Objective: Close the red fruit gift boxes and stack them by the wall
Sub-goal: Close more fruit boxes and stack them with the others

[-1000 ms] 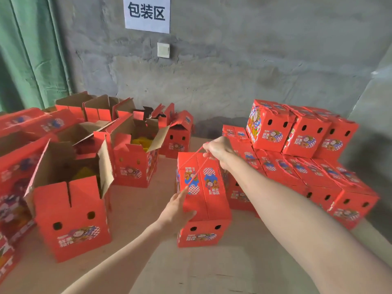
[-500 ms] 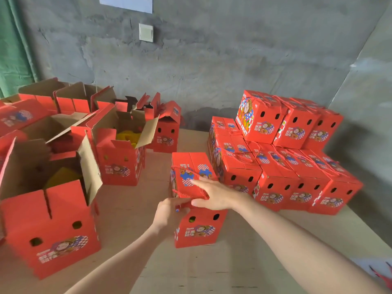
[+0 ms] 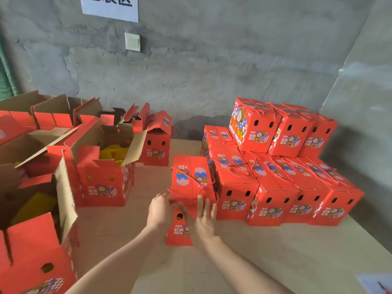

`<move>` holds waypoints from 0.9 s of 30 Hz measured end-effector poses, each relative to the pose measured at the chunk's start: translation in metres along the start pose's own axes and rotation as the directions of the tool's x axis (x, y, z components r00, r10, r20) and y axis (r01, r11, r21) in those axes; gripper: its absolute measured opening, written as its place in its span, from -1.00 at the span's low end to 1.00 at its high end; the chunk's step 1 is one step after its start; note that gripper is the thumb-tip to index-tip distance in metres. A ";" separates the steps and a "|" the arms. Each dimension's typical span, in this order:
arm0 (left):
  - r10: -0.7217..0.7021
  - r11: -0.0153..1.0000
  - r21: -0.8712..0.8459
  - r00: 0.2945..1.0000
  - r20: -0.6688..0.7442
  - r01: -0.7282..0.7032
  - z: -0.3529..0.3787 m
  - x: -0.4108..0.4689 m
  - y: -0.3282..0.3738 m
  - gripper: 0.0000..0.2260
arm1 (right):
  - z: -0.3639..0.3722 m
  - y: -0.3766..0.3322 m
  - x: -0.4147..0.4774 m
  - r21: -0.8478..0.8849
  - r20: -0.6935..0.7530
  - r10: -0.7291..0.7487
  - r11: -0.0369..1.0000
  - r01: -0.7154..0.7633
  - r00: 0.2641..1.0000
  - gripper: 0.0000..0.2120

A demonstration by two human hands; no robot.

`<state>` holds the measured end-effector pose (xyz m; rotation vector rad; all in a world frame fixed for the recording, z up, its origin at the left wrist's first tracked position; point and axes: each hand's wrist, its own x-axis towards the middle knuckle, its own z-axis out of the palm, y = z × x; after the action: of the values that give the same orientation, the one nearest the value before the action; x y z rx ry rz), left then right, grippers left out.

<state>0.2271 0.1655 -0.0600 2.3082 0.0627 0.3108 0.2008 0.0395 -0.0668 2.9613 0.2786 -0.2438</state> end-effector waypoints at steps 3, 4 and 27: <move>0.059 0.995 0.081 0.997 0.048 -0.063 0.000 0.022 0.000 -0.86 | -0.005 0.001 0.023 -0.014 0.006 0.014 1.000 -0.014 1.000 -0.29; 0.087 0.982 0.160 0.991 0.102 -0.102 0.000 0.032 0.001 -0.84 | -0.010 0.002 0.031 -0.029 0.025 0.016 0.999 -0.016 1.000 -0.28; 0.021 0.362 0.924 0.992 0.124 -0.124 -0.040 0.208 -0.039 -0.42 | -0.056 0.118 0.330 -0.068 -0.039 -0.029 0.997 0.026 0.999 0.00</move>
<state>0.4210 0.2502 -0.0200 3.5177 0.1131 0.2268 0.5516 -0.0087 -0.0541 2.9002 0.3259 -0.1748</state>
